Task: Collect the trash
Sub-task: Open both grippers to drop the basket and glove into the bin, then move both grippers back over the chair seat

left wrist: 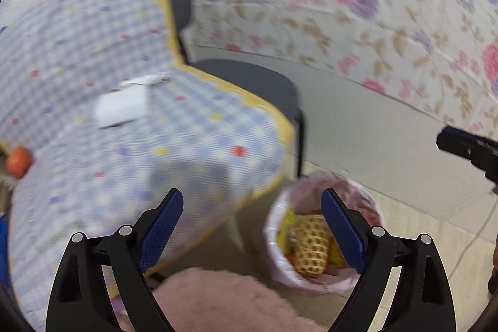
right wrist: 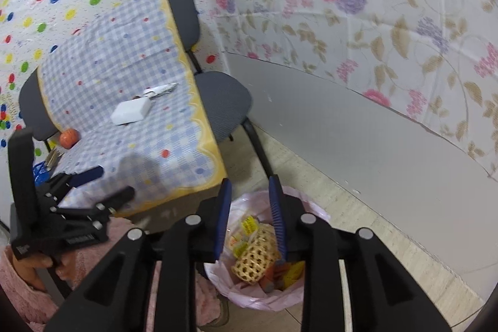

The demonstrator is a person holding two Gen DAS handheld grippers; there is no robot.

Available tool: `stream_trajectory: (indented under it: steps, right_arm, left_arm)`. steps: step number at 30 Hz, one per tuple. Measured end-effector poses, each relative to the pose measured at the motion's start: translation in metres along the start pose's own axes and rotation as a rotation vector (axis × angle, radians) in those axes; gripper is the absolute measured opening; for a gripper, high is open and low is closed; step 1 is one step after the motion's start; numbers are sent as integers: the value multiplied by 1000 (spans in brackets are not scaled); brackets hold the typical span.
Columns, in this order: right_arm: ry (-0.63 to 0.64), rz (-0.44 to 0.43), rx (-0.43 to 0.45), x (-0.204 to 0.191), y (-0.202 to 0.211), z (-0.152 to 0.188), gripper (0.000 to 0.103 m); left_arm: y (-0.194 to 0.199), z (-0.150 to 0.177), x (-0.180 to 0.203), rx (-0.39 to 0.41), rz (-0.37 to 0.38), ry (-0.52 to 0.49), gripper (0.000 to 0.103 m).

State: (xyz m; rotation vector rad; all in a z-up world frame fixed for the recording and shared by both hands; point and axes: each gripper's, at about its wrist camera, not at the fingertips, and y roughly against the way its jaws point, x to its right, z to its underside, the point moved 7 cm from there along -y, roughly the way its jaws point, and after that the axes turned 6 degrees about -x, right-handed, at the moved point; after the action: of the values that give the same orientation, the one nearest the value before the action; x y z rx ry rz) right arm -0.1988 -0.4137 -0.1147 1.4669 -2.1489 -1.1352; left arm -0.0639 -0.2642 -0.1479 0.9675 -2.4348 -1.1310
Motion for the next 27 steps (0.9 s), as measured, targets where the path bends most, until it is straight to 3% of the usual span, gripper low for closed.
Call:
stream_trajectory:
  steps: [12,21,27]
  right_arm:
    - [141,-109,-16,-85,-28,-24,26]
    - [217,-202,-38,-154,-74,-67,50]
    - [270,-226,-63,-191,-111,-86,50]
  left_arm:
    - [42,12,-105,13,-190,160,89]
    - [60,8,-191,20,-308,292,89]
    - [63,0,-255,19,-397,358,89]
